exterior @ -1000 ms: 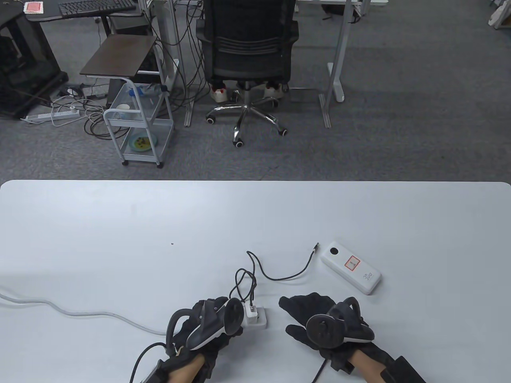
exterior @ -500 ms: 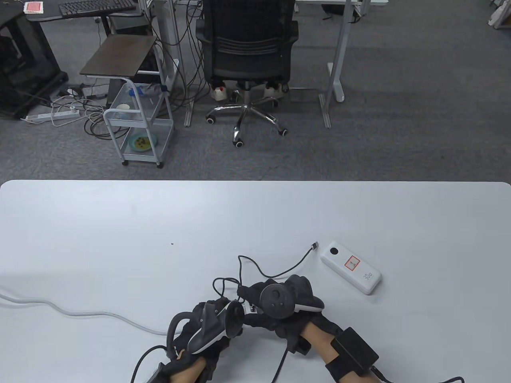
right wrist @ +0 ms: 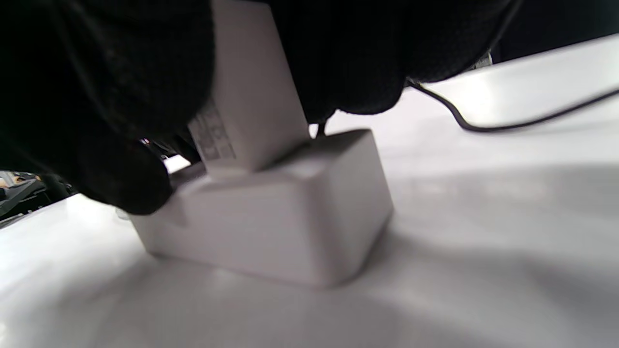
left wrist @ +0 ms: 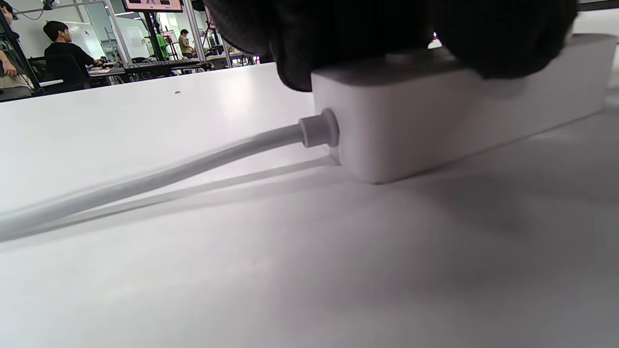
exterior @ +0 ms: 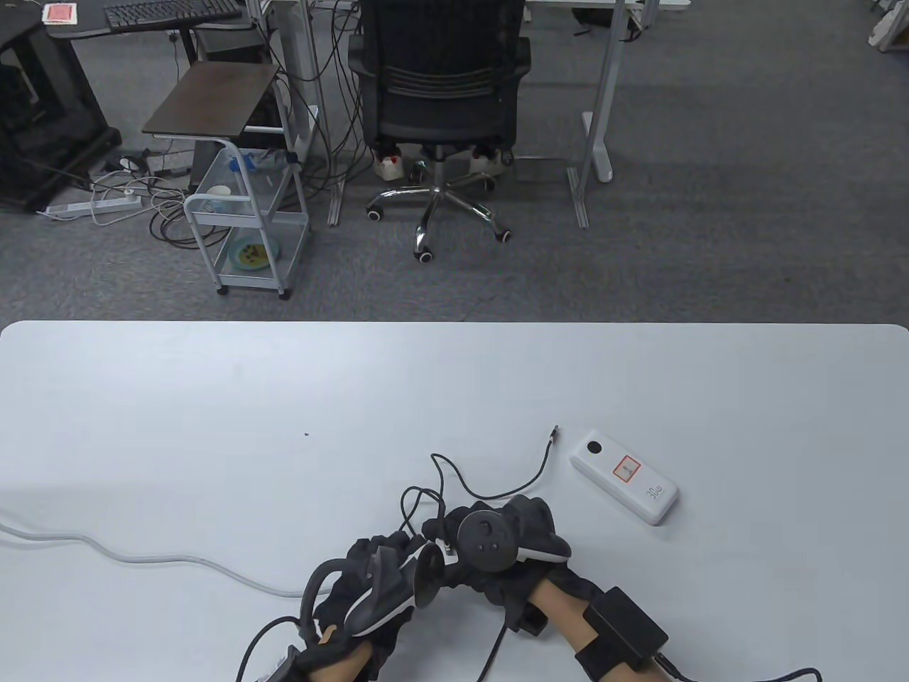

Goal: Unplug the charger and disconnect the battery pack

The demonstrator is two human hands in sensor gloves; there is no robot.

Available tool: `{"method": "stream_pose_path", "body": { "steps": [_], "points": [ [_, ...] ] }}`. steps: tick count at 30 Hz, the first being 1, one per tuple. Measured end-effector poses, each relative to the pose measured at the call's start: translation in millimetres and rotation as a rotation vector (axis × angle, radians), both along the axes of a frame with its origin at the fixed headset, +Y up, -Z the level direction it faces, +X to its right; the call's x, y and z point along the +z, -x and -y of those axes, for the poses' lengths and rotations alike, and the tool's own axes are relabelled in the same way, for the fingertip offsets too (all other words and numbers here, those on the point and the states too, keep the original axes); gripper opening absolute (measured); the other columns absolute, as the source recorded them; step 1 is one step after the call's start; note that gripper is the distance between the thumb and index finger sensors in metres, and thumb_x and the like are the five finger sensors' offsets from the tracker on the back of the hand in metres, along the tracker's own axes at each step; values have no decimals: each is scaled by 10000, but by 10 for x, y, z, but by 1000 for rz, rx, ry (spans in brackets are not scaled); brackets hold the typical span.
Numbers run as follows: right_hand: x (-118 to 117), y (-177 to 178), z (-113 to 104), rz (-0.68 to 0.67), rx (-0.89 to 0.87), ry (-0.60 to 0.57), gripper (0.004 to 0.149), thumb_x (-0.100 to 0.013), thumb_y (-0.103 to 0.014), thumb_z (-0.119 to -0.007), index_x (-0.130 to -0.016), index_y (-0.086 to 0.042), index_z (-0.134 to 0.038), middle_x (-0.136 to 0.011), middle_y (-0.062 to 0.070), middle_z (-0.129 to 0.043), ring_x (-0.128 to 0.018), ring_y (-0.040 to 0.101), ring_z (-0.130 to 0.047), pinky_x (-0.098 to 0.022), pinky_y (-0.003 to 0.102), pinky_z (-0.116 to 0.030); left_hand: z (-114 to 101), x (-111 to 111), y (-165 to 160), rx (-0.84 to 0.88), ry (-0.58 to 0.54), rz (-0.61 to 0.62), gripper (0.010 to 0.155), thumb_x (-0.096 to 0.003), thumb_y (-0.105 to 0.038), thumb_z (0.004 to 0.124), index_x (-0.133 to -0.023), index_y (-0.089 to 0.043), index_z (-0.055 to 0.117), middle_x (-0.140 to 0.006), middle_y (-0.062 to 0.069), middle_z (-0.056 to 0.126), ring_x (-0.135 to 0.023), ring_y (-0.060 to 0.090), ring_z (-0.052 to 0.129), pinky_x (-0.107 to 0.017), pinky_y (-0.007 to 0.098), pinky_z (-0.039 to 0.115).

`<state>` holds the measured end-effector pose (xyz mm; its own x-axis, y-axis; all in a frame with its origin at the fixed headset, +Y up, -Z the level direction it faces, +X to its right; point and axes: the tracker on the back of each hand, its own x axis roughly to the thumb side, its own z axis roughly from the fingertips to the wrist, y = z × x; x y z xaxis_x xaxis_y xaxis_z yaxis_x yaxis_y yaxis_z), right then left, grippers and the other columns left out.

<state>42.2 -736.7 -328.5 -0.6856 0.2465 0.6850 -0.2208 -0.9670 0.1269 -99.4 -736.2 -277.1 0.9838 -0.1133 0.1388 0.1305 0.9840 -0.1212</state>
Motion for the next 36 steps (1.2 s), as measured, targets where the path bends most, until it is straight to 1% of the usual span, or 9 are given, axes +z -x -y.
{"method": "stream_pose_path", "body": {
  "steps": [6,11,17,21,24,27,29,32,36],
  "points": [
    [-76,-60,53,75,-52,153,708,-388,-572,-771,-989,-211,-676,-925,85,-824,-708,310,-851,-580,560,-691,-5,-7,-3,-16,1,14,636,-414,-588,805,-1018,-422,697,-1101,-129,798,-1027,149,905,-833,359,707],
    [-18,-40,29,-14,-48,58,686,-367,-521,-828,-979,-238,-703,-936,83,-811,-725,326,-831,-603,565,-669,-6,0,-20,-28,-2,7,642,-399,-591,819,-1010,-427,706,-1090,-131,815,-1013,146,922,-825,362,718],
    [-17,-46,64,33,-49,63,687,-411,-584,-724,-987,-211,-683,-920,90,-834,-714,306,-860,-610,543,-674,-7,-15,-7,-19,4,5,645,-397,-595,822,-1009,-427,708,-1086,-134,819,-1011,141,923,-824,357,721],
    [46,-3,7,-41,-1,-63,669,-392,-550,-769,-981,-239,-706,-928,74,-840,-730,313,-853,-624,545,-665,-6,-18,0,-18,-1,5,646,-390,-601,823,-1004,-434,710,-1081,-138,824,-1001,137,933,-818,349,731],
    [-1,-35,31,5,-26,15,660,-413,-561,-730,-1004,-272,-676,-950,49,-825,-734,291,-857,-620,525,-675,-7,-22,0,-15,0,-2,637,-387,-601,827,-993,-436,718,-1075,-139,831,-995,139,939,-813,350,737],
    [-40,-69,45,37,-70,111,671,-425,-557,-723,-1011,-235,-672,-953,83,-826,-731,302,-862,-615,527,-674,-12,-19,-23,-32,3,-13,633,-393,-597,819,-996,-436,713,-1080,-138,826,-1002,135,935,-815,348,735],
    [-37,-51,2,10,-53,75,666,-400,-543,-773,-999,-260,-707,-953,64,-848,-725,300,-883,-609,526,-692,-13,-18,-29,-34,0,-15,636,-390,-596,824,-995,-434,714,-1078,-137,828,-998,138,937,-815,349,735],
    [-29,-45,-34,-45,12,8,673,-386,-549,-781,-1001,-290,-692,-963,32,-845,-731,270,-894,-609,504,-711,-17,-37,-14,-18,12,-17,638,-385,-598,833,-991,-436,718,-1072,-139,834,-995,138,938,-813,348,737],
    [-61,-88,-25,32,-35,79,690,-408,-561,-753,-1007,-220,-705,-939,73,-890,-691,250,-944,-591,467,-746,-18,-32,-17,-23,19,-19,638,-393,-599,820,-1000,-436,710,-1086,-135,822,-1009,144,929,-818,360,730]
  ]
}}
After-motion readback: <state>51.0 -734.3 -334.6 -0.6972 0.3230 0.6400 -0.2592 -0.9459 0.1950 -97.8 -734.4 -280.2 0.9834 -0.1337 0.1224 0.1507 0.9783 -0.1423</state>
